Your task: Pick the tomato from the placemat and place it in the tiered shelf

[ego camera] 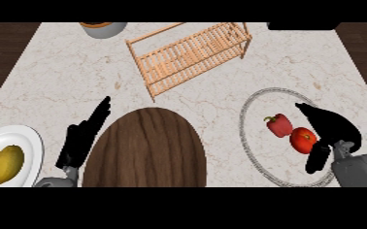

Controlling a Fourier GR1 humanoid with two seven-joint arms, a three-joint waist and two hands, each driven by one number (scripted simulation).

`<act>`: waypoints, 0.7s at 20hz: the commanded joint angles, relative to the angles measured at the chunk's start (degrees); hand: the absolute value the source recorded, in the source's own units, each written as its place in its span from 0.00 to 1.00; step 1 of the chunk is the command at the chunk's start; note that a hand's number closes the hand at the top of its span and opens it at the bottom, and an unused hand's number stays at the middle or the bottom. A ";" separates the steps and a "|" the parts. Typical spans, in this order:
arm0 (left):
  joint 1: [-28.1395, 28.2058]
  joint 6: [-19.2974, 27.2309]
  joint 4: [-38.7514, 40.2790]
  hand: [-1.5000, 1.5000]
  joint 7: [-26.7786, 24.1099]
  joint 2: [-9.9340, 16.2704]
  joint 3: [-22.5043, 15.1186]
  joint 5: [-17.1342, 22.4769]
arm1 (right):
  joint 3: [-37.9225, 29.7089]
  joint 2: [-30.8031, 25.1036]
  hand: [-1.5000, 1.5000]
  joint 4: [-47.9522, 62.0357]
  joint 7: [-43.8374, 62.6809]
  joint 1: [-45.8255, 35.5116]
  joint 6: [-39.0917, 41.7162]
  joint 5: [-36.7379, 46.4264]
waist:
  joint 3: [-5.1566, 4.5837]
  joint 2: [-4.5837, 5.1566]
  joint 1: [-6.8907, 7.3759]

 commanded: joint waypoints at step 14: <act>-1.41 0.63 -0.21 0.50 2.77 -4.45 1.51 -4.47 | 0.89 2.31 1.00 12.07 -18.13 2.20 -8.38 11.71 | 0.02 0.01 -0.25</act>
